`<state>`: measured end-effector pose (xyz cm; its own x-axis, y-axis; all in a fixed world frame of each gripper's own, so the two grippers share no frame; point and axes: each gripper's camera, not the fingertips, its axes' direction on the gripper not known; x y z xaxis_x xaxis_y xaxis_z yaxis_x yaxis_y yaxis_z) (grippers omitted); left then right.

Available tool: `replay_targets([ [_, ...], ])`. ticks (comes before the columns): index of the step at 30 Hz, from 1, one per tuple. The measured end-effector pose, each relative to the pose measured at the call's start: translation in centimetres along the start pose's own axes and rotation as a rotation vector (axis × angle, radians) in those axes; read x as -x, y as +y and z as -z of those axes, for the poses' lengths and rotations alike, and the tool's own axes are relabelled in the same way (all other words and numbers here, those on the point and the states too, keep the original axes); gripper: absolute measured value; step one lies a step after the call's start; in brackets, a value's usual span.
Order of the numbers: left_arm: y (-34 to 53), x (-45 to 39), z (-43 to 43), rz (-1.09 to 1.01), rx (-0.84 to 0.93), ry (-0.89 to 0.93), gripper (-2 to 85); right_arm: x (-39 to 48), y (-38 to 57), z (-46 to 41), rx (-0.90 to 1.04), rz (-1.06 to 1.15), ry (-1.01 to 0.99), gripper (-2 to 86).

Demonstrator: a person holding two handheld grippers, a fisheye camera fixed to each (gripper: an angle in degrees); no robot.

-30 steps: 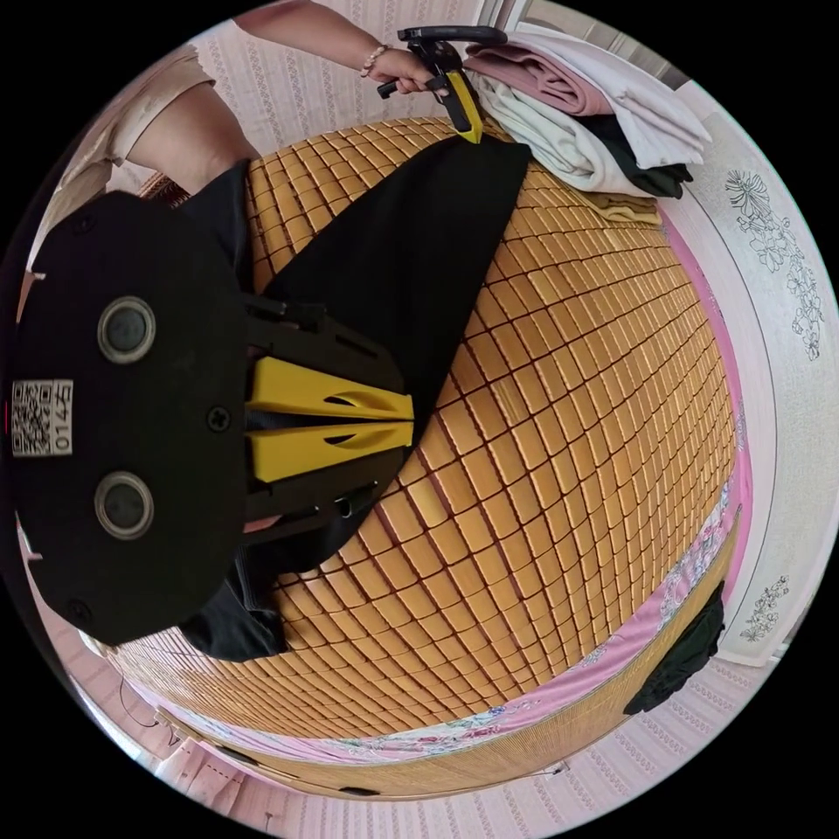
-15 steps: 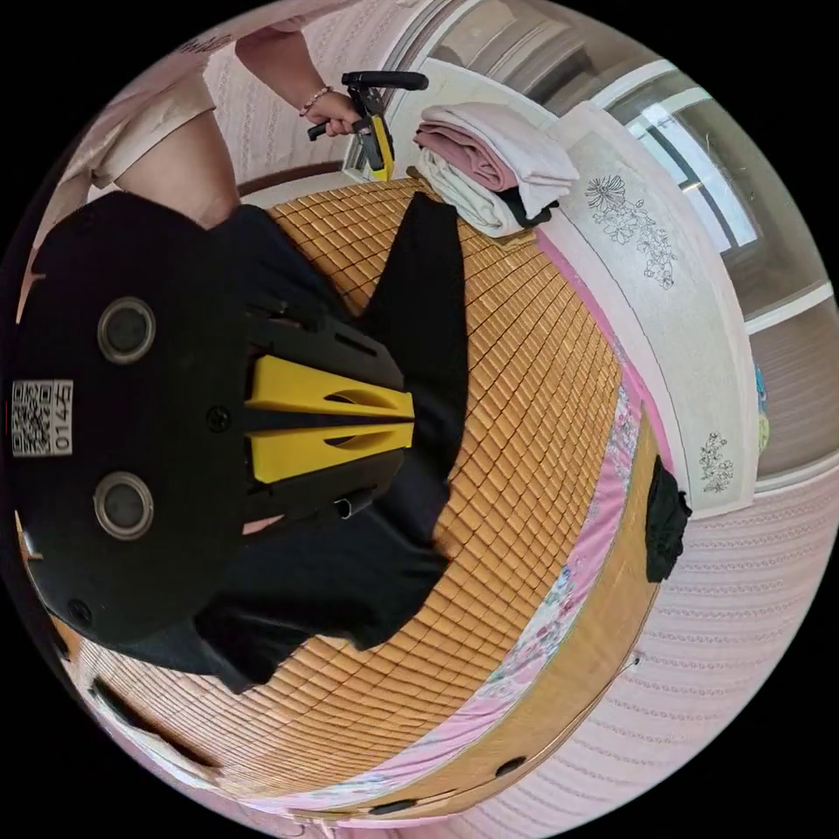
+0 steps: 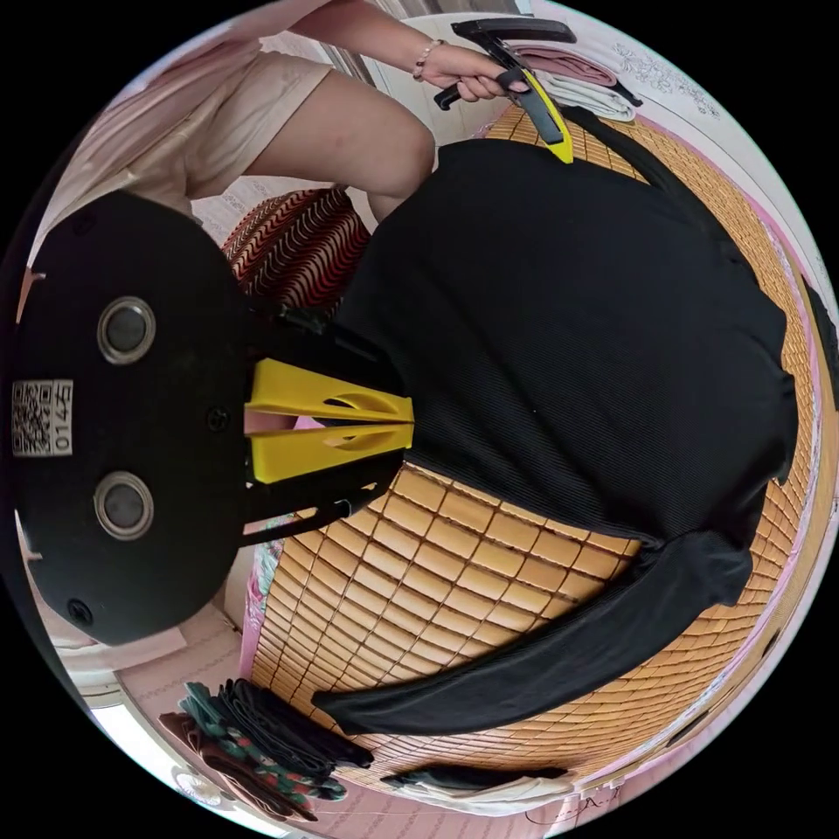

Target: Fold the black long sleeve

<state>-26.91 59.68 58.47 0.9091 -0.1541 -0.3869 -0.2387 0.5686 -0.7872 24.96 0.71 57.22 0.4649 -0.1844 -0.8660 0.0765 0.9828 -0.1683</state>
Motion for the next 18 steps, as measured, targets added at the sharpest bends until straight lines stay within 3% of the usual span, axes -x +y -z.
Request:
replay_targets([
  [8,1.5,-1.4,-4.1,-0.076,0.036,-0.055,-1.0,1.1,3.5,-2.3,-0.116,0.088,0.076,-0.4],
  [18,4.3,0.2,-4.0,-0.171,-0.059,-0.027,-1.0,0.5,8.3,-4.1,-0.242,0.045,-0.056,-0.3],
])
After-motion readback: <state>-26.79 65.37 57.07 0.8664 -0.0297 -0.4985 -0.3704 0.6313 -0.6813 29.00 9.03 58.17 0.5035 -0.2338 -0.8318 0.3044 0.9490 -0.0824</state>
